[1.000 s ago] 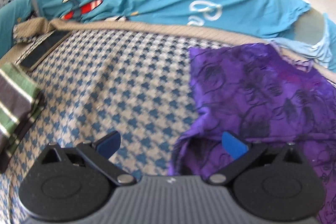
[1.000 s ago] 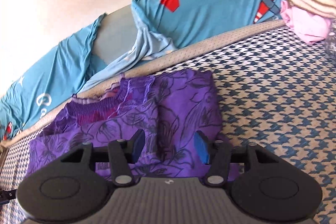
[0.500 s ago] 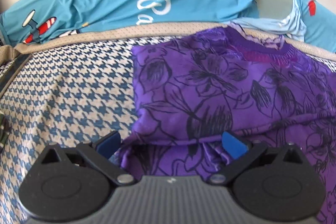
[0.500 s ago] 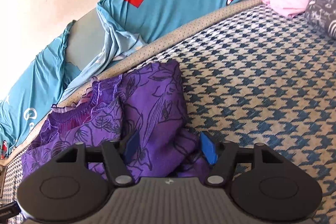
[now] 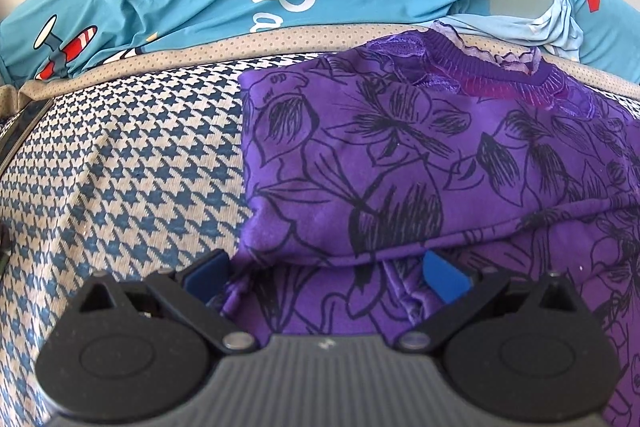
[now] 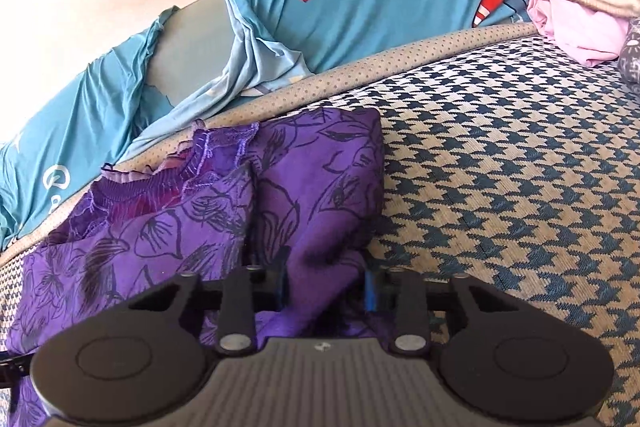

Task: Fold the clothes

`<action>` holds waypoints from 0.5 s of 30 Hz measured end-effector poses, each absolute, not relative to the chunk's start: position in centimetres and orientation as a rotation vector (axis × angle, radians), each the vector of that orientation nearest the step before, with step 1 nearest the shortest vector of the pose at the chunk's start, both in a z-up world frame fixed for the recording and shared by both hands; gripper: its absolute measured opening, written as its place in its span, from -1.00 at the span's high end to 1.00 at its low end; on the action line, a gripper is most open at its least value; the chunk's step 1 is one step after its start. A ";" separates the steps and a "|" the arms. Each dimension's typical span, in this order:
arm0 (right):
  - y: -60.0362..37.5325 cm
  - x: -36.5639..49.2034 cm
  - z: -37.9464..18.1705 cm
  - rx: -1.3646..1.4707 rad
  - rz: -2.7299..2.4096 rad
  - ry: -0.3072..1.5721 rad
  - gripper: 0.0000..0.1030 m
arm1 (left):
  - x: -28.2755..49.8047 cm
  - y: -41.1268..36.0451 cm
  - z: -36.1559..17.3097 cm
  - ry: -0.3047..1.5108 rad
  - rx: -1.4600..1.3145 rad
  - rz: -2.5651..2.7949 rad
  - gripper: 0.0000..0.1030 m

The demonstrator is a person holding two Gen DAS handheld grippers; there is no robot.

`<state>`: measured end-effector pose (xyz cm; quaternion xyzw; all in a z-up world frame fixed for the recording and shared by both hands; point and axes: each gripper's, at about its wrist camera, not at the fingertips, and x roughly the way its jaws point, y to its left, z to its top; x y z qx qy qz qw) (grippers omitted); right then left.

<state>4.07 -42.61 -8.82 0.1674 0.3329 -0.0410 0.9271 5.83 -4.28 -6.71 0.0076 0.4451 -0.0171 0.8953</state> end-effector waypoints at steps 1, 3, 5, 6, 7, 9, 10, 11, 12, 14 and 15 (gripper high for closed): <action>-42.4 4.0 -8.6 0.341 -0.082 0.674 0.50 | 5.8 -4.2 -6.6 0.921 0.010 -0.036 -1.00; -41.7 3.7 -7.8 0.317 -0.082 0.646 0.53 | 5.7 -4.0 -6.3 0.918 -0.001 -0.036 -1.00; -40.9 3.5 -6.8 0.287 -0.076 0.615 0.54 | 5.6 -3.7 -6.0 0.917 -0.021 -0.039 -1.00; -40.5 3.4 -6.3 0.270 -0.071 0.599 0.54 | 5.6 -3.5 -5.8 0.916 -0.033 -0.041 -1.00; -40.0 3.3 -5.8 0.255 -0.065 0.584 0.54 | 5.5 -3.3 -5.6 0.912 -0.044 -0.042 -1.00; -38.8 3.0 -4.9 0.224 -0.056 0.558 0.55 | 5.5 -2.8 -5.1 0.902 -0.057 -0.038 -1.00; -38.1 3.0 -4.5 0.209 -0.048 0.545 0.55 | 5.4 -2.4 -4.9 0.896 -0.064 -0.034 -1.00; -37.5 2.9 -4.1 0.193 -0.041 0.532 0.55 | 5.4 -2.0 -4.7 0.890 -0.071 -0.029 -1.00; -36.8 2.8 -3.6 0.177 -0.033 0.519 0.55 | 5.3 -1.6 -4.5 0.884 -0.077 -0.023 -1.00; -35.3 2.7 -3.0 0.156 -0.008 0.498 0.55 | 5.4 -0.8 -4.1 0.878 -0.098 -0.010 -1.00; -34.5 2.6 -2.7 0.149 0.008 0.488 0.56 | 5.4 -0.3 -3.9 0.876 -0.113 -0.004 -1.00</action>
